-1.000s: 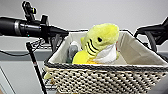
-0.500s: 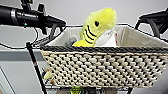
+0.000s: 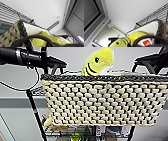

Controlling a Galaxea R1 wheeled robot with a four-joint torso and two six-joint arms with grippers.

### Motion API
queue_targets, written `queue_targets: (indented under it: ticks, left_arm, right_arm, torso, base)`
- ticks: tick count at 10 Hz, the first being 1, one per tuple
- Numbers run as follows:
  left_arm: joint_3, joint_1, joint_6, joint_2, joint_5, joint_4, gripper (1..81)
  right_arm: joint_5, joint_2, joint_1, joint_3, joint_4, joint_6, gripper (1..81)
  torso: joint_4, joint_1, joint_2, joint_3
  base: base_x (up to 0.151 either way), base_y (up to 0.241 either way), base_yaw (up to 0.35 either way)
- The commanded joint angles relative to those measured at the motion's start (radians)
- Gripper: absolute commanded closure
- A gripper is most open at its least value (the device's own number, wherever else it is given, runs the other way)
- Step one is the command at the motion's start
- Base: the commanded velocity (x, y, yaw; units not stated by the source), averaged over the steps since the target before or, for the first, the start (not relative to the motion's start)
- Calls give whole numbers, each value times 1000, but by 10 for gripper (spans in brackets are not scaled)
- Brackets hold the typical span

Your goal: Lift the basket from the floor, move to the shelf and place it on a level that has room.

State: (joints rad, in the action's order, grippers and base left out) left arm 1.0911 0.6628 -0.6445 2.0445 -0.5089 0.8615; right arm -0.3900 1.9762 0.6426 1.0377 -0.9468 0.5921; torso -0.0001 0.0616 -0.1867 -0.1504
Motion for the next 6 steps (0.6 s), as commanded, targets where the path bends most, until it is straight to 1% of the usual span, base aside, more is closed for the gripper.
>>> queue_targets:
  ticks: [1,2,3,5,6]
  left_arm:
    - [119,146,23,70,44,-22,811]
    - [151,157,23,91,37,-22,811]
    - [177,171,23,111,20,-22,811]
    - [231,172,28,152,9,-24,811]
    - [257,172,29,166,-3,-25,811]
  right_arm:
    - [10,80,131,152,34,-21,811]
    - [-16,101,139,187,32,-21,811]
    - [-18,117,143,212,34,-21,811]
    - [-52,160,145,283,45,-25,811]
    - [-53,181,143,307,46,-28,811]
  torso:
    - [0,0,0,0]
    - [0,0,0,0]
    - [0,0,0,0]
    - [0,0,0,0]
    - [0,0,0,0]
  base:
    - [0,0,0]
    - [0,0,0]
    - [0,0,0]
    - [0,0,0]
    - [0,0,0]
